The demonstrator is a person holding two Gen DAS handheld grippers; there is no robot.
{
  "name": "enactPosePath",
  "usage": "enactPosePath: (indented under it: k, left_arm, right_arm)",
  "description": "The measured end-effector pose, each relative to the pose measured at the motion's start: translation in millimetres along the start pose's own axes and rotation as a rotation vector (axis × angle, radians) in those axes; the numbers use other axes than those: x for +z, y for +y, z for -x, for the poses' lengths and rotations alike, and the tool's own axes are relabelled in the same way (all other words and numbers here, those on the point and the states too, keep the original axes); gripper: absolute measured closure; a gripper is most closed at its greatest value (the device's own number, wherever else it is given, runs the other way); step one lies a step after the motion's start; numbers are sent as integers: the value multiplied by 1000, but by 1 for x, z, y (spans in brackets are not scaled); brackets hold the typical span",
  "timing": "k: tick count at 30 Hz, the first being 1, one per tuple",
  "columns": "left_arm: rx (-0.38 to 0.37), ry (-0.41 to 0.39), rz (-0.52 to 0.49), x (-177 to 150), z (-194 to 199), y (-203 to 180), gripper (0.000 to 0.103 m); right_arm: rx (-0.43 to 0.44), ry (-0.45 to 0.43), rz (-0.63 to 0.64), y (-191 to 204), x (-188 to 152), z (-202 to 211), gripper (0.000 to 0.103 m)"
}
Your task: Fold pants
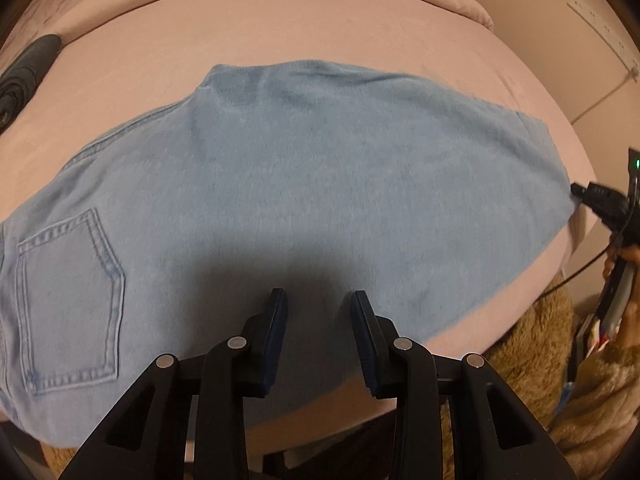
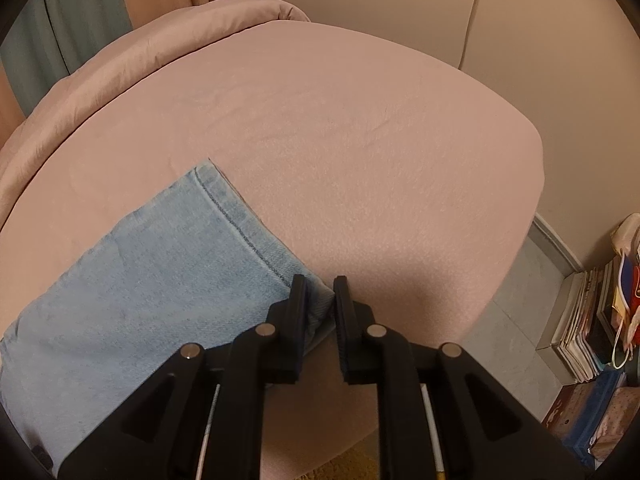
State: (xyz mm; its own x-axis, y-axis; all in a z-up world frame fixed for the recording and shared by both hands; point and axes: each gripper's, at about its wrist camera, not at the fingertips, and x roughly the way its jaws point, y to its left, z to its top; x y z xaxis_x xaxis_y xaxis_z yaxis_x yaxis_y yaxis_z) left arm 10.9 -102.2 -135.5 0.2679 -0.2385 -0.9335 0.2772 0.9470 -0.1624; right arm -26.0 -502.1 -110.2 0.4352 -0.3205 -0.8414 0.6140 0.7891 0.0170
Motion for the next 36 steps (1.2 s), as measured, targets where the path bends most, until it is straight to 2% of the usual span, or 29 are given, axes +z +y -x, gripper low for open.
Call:
enactPosePath:
  k: [1, 3, 5, 7, 10, 13, 17, 20, 24, 27, 33, 36]
  left_arm:
    - [4, 1, 0, -2, 1, -2, 68]
    - [2, 4, 8, -11, 4, -1, 68]
    - [-9, 11, 17, -7, 5, 3, 68]
    - [-19, 20, 16, -9, 7, 5, 68]
    - [-31, 36, -16, -14, 12, 8, 68]
    - [-26, 38, -8, -16, 21, 17, 68]
    - [73, -55, -41, -4, 36, 11, 68]
    - [121, -71, -15, 11, 34, 14, 68]
    - [128, -50, 44, 22, 25, 23, 68]
    - [140, -30, 70, 25, 17, 27, 68]
    - [140, -4, 86, 23, 5, 36, 67]
    - [110, -10, 94, 23, 2, 37, 56]
  right_arm:
    - [-4, -1, 3, 0, 0, 1, 88]
    - [-18, 2, 6, 0, 1, 5, 78]
    - [-10, 2, -3, -3, 0, 11, 57]
    - [3, -1, -19, -7, -2, 15, 46]
    - [-23, -19, -35, -15, -8, 25, 39]
    - [-4, -14, -44, -21, -13, 30, 38]
    - [58, 5, -57, -22, -19, 31, 37]
    - [142, 28, -81, -20, -19, 27, 36]
    - [232, 63, -106, -14, -22, 15, 36]
    - [249, 89, -112, -11, -25, 5, 35]
    - [303, 80, -148, -7, -18, -1, 35]
    - [307, 80, -154, -3, -15, -6, 36]
